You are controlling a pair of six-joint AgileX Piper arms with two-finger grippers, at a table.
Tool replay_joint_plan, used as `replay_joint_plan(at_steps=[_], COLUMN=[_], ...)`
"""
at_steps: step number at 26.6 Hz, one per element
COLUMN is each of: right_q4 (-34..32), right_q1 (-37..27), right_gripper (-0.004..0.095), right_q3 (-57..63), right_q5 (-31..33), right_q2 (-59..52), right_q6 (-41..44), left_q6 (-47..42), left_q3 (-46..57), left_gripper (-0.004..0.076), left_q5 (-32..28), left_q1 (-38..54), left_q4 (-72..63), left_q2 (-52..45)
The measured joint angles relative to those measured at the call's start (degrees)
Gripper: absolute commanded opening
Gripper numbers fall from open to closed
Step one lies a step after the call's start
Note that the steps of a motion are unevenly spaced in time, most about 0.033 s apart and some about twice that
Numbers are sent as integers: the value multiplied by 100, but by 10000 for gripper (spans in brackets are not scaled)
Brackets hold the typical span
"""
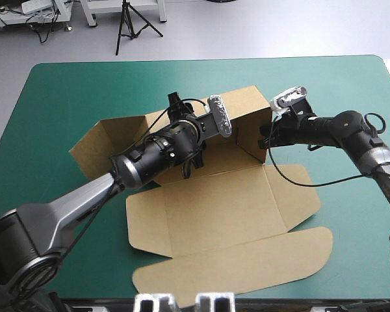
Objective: Fold the box
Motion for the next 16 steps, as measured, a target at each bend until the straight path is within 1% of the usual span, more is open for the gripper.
replay_joint_plan(at_steps=[5,9,11,12,13,14,15,16], right_q4=[-440,-513,-502,-496,-496,-505,-522,-539], right_q1=[0,31,48,48,48,48,48,48], right_gripper=[-17,-19,-18,-19,-18,-18,-18,-18], right_q3=[-264,-371,-392,-398,-402,-402,-402,-402], right_q5=[-10,58,58,58,51,39,26,19], right_q2=[25,18,18,18,18,18,18,18], right_q6=[324,418,451,457,471,476,482,492], left_q6=[355,493,518,523,523,523,523,523], left_q3=[-1,-88,-136,-147,-184,-203,-223,-223], left_gripper=[578,575,560,522,458,294,207,18], left_q5=[-198,-189,-189,-189,-176,-176,-165,-158], left_q1=[-20,-141,-179,-184,-184,-184,-184,-184], left_q4=[-1472,-2005,-2136,-2156,-2184,-2177,-2095,-2009], left_q2=[-576,-924,-1127,-1214,-1378,-1514,-1676,-1731])
